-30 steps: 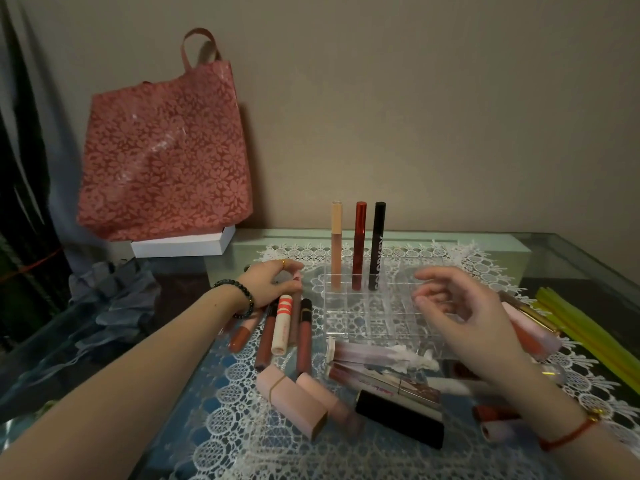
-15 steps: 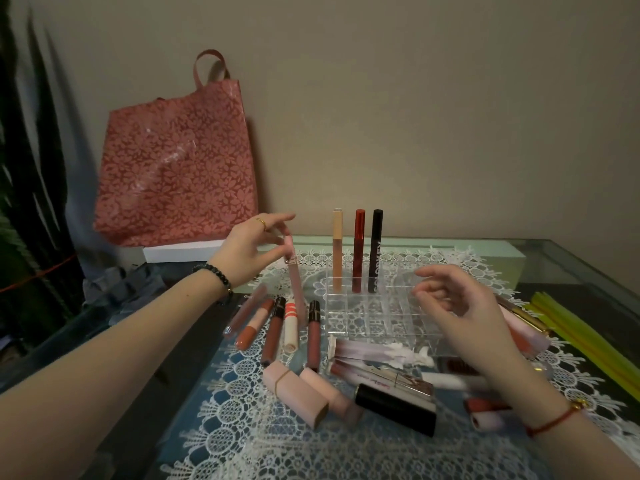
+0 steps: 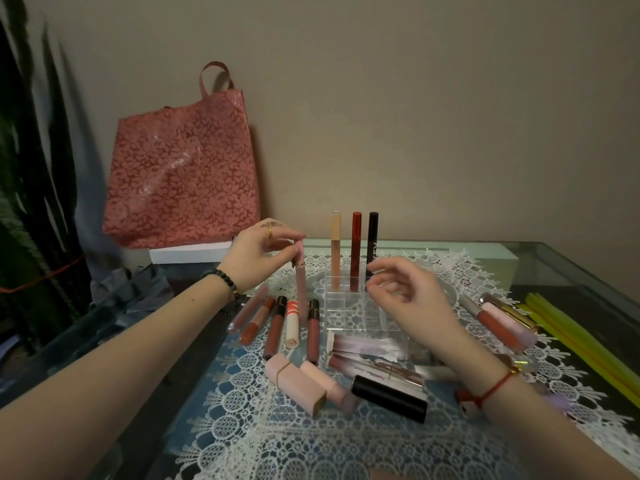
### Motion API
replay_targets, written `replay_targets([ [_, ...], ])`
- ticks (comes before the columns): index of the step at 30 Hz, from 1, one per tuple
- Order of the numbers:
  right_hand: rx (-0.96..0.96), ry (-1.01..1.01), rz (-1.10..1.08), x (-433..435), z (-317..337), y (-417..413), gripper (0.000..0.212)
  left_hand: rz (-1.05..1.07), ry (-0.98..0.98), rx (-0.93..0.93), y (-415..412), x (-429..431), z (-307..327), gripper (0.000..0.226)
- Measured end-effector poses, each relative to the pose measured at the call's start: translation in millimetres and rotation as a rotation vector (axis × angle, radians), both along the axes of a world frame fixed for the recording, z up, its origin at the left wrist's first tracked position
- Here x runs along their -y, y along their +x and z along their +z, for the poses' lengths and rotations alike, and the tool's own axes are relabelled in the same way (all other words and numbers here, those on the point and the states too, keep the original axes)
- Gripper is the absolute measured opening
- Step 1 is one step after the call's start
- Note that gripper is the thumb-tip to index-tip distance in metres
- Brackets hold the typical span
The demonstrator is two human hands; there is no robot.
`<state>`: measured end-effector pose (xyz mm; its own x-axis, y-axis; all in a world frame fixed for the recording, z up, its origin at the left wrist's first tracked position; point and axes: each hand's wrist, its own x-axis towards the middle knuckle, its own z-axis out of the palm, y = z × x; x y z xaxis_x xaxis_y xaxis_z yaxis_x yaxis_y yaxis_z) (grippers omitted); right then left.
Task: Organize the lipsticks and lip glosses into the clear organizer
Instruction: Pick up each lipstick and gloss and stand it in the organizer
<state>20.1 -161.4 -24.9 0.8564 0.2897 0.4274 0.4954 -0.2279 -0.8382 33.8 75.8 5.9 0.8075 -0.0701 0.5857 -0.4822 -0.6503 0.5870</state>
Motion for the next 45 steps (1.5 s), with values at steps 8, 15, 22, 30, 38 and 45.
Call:
replay_targets([
  [8,-0.013,-0.088,0.095,-37,6,7,0.028,-0.047,-0.043,-0.062,-13,17,2,0.010],
  [15,0.023,-0.078,0.047,-45,13,13,0.035,-0.096,-0.191,-0.028,-15,35,20,0.020],
  [22,0.180,0.044,-0.015,-35,43,17,0.025,-0.193,-0.356,-0.001,-14,69,43,0.021],
  [30,0.207,-0.030,-0.097,-1,72,32,0.021,-0.127,-0.390,0.108,-7,84,51,0.026],
  [38,0.157,-0.127,-0.167,28,74,63,0.028,0.123,-0.483,-0.013,5,49,-3,0.035],
  [45,0.120,-0.123,-0.162,27,56,83,0.024,0.114,-0.285,-0.313,4,40,-55,0.049],
])
